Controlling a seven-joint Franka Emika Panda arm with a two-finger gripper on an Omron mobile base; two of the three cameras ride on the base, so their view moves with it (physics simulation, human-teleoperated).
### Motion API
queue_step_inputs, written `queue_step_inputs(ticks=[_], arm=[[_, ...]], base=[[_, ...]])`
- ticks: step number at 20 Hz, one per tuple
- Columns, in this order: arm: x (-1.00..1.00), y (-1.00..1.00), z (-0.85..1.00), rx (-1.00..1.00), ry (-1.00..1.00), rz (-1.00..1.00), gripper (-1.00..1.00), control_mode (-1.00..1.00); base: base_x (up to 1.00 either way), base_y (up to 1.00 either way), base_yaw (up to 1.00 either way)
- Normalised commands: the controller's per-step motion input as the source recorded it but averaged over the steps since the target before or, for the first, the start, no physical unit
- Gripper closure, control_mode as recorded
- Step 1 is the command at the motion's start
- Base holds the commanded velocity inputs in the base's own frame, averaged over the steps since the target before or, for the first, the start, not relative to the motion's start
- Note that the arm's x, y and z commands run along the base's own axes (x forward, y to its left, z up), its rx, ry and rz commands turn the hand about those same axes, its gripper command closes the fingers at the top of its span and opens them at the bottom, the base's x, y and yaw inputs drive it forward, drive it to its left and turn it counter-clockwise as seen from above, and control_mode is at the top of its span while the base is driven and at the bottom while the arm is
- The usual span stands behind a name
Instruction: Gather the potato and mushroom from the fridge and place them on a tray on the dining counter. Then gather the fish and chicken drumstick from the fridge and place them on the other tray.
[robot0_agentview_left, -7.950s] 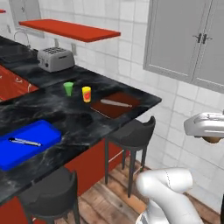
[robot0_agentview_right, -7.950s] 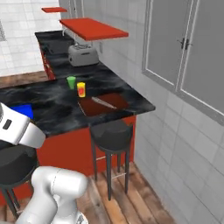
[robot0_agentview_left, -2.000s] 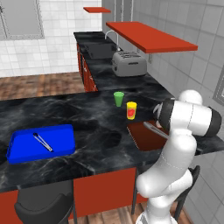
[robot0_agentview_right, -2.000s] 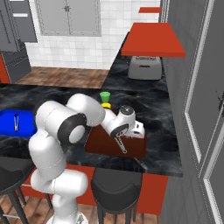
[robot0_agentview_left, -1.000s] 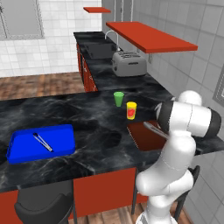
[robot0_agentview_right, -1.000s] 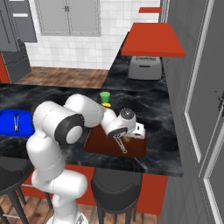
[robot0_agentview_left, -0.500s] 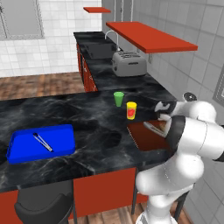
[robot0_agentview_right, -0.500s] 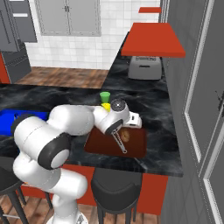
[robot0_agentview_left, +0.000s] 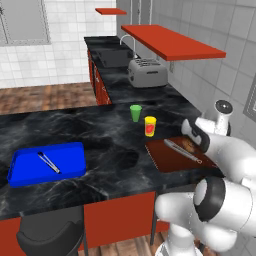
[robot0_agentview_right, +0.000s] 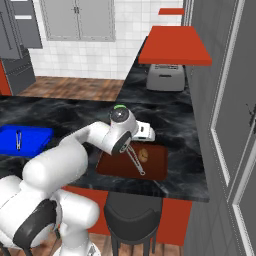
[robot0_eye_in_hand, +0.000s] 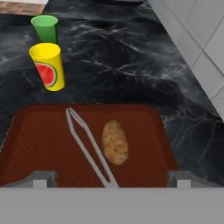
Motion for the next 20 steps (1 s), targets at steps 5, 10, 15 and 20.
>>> queue_step_inputs(ticks=[5, 10, 15, 20], arm=[[-0.82, 0.58, 0.34, -0.01, -0.01, 0.0, -1.0, -1.0], [-0.81, 0.83, 0.12, 0.0, -0.03, 0.0, -1.0, -1.0], [-0.75, 0.98, 0.0, 0.0, -0.01, -0.01, -1.0, -1.0], [-0.77, 0.96, 0.0, 0.01, 0.0, 0.0, -1.0, -1.0]], base=[[0.0, 0.0, 0.0], [0.0, 0.0, 0.0], [0.0, 0.0, 0.0], [0.0, 0.0, 0.0]])
